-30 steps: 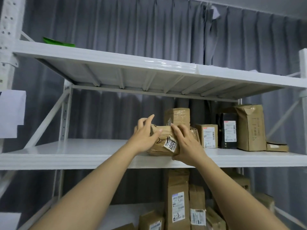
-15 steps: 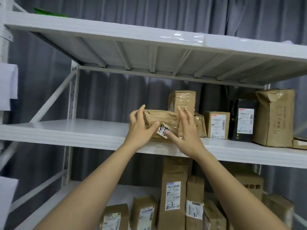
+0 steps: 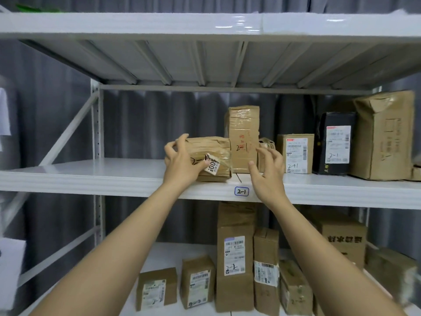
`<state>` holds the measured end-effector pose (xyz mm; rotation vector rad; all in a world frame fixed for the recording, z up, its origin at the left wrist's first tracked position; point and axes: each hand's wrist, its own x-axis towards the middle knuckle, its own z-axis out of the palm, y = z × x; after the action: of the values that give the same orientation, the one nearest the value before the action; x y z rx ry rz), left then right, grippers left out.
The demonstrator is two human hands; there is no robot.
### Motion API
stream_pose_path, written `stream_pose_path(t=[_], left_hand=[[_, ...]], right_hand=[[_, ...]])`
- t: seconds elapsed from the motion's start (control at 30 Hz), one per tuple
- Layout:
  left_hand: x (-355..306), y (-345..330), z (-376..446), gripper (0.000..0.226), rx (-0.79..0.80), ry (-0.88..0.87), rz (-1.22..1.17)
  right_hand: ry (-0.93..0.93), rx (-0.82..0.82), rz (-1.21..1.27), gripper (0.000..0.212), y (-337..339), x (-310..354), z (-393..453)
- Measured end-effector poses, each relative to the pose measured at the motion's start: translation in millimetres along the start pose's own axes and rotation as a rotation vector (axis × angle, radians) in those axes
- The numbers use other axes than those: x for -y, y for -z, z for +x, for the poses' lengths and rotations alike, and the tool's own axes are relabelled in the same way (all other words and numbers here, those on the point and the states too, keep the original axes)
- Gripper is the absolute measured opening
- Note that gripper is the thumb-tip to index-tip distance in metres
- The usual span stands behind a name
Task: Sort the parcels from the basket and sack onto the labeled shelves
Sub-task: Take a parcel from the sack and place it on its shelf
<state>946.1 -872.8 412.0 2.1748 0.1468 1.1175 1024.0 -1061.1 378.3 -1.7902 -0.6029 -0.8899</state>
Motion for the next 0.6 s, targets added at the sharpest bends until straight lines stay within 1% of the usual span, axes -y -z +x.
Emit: stream_pose_path(t=[0.17, 0.4, 0.6], left_hand=[[11, 1, 20, 0.085, 0.038, 0.025, 0.032], [20, -10, 60, 0.088, 0.126, 0.089, 0.142], [31, -30, 91, 0.086, 0.165, 0.17, 0.17]], right_hand=[[-0.033, -0.022, -0.015, 0.037, -4, -9, 8], [-0.047, 0.055, -0.104, 0.038, -10, -9, 27], [-0.065, 0.068, -0.196, 0.037, -12, -13, 37]])
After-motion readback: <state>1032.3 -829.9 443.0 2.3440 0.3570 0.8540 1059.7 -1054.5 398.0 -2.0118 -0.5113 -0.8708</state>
